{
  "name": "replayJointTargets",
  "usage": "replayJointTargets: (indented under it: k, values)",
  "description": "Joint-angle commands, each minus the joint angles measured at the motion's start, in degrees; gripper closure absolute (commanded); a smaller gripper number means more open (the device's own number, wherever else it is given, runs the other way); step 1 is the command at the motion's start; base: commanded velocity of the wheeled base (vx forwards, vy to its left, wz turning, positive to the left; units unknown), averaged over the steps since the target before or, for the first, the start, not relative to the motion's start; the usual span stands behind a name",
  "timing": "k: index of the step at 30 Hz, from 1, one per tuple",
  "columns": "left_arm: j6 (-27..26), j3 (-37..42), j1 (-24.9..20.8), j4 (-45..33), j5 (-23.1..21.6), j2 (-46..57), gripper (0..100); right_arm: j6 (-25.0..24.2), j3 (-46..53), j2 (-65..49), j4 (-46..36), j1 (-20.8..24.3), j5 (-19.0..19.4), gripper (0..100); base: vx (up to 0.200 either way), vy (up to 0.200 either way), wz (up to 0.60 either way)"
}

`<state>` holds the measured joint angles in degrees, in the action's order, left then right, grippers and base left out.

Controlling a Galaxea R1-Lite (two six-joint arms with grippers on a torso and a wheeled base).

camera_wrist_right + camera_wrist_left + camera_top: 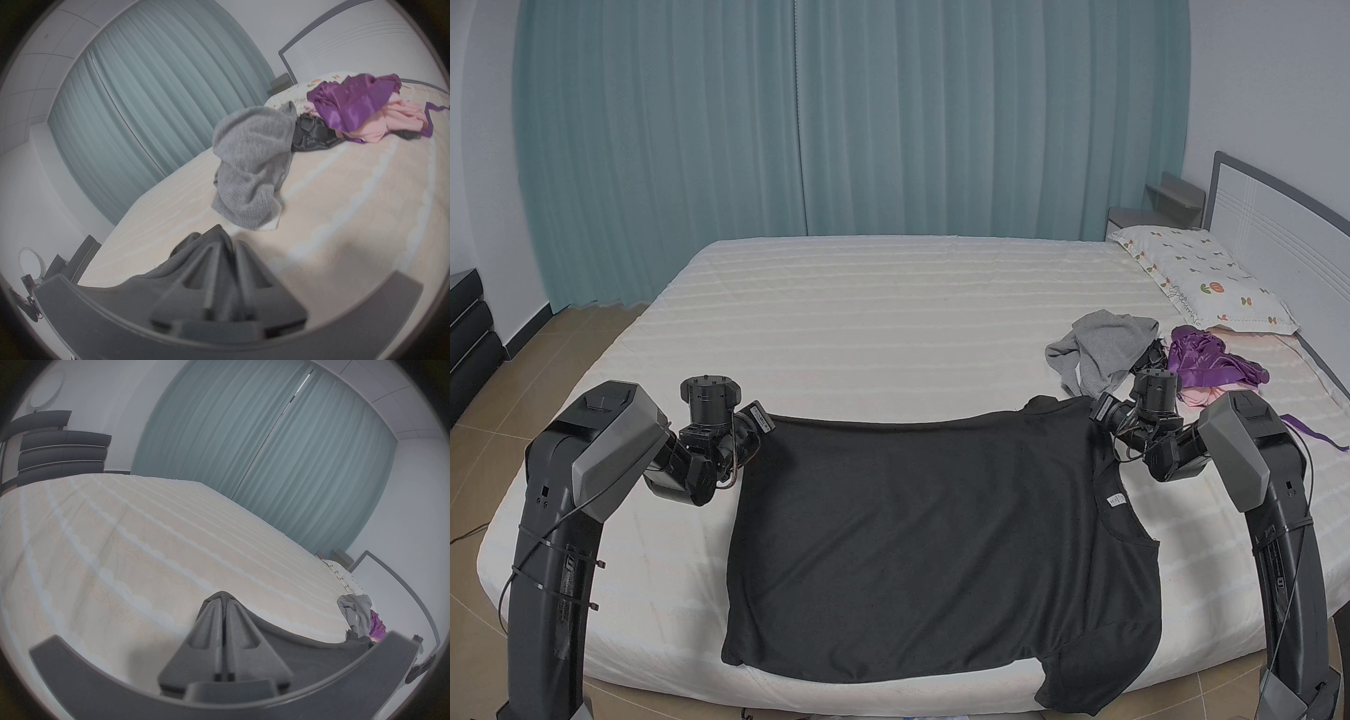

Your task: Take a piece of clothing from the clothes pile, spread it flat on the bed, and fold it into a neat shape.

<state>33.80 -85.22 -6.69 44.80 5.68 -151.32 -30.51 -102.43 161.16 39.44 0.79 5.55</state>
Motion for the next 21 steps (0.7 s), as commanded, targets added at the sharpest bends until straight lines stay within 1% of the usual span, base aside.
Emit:
replayJointTargets:
  k: [1, 8, 9, 13, 14, 15, 16, 17, 18, 19, 21]
  values:
    - [-0.1, -0.7, -0.1, -0.2, 0.7, -1.3, 0, 0.0, 1.3, 0.6, 0.2, 0.4, 0.1, 0, 0.000, 0.000, 0.00]
    - [-0.1, -0.1, -0.1, -0.2, 1.2, -0.6, 0, -1.1, 5.9, -4.6, 1.3, -0.3, 0.4, 0, 0.000, 0.000, 0.00]
    - [-0.1, 1.6, 0.2, -0.2, 1.2, 2.1, 0, -3.6, 13.2, -10.3, 2.6, -1.0, 1.3, 0, 0.000, 0.000, 0.00]
    - [0.6, 10.3, 0.7, 0.0, 0.4, 9.7, 0, -5.7, 26.1, -18.3, 5.9, -1.2, 3.6, 0, 0.000, 0.000, 0.00]
    - [0.6, 11.1, 0.8, 0.2, 0.3, 10.3, 0, -5.7, 27.2, -19.1, 6.1, -1.2, 3.7, 0, 0.000, 0.000, 0.00]
    - [0.8, 15.5, 1.0, 0.5, -0.2, 13.5, 0, -6.5, 33.2, -22.6, 7.1, -1.2, 4.2, 0, 0.000, 0.000, 0.00]
    - [0.9, 15.9, 1.0, 0.5, -0.3, 13.9, 0, -6.7, 33.7, -23.0, 7.2, -1.2, 4.2, 0, 0.000, 0.000, 0.00]
    - [2.1, 20.5, 1.0, 0.6, -0.9, 17.3, 0, -8.6, 39.8, -27.1, 8.5, -0.8, 4.7, 0, 0.000, 0.000, 0.00]
    - [2.1, 21.0, 1.0, 0.6, -1.0, 17.6, 0, -8.9, 40.4, -27.6, 8.6, -0.8, 4.8, 0, 0.000, 0.000, 0.00]
    - [5.7, 26.1, 0.5, 0.6, -1.5, 21.2, 0, -12.1, 47.7, -32.6, 10.0, -0.3, 5.5, 0, 0.000, 0.000, 0.00]
    - [9.3, 31.0, 0.2, 1.1, -1.9, 24.6, 0, -14.2, 54.5, -36.8, 12.0, 0.7, 5.7, 0, 0.000, 0.000, 0.00]
